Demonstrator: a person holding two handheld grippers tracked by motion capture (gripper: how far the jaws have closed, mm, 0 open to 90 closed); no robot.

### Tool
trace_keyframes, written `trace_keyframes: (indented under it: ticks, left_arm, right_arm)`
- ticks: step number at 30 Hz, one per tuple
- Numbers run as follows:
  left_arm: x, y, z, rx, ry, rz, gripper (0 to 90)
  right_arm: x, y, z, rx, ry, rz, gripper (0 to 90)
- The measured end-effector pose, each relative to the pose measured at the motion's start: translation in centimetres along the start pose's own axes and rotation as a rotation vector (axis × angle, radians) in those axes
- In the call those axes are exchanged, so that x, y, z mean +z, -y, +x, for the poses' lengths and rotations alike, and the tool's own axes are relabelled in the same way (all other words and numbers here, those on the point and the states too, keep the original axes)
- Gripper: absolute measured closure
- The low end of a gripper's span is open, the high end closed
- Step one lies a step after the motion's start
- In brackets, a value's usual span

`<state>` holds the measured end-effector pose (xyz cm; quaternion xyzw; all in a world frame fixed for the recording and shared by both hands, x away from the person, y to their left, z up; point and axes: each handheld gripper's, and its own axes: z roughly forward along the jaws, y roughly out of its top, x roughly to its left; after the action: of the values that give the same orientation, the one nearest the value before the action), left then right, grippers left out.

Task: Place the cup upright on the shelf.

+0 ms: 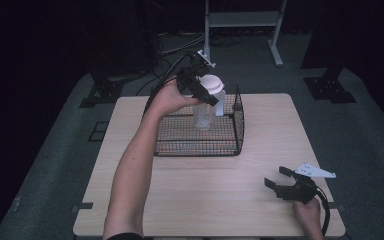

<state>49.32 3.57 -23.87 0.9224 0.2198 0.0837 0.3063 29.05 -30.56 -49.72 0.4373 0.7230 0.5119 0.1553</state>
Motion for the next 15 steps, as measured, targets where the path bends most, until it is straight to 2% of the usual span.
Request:
trace_keyframes:
  ticks: [3, 15]
  left_arm:
    - [0.6, 0.1, 0.2, -0.001, -0.007, -0.004, 5.1]
    - [4.3, 1.4, 1.7, -0.060, 0.000, 0.008, 5.1]
  right_arm:
    - [0.0, 0.0, 0.0, 0.002, -0.001, 0.000, 12.9]
    - [-0.1, 0.0, -0.2, 0.005, -0.003, -0.008, 12.9]
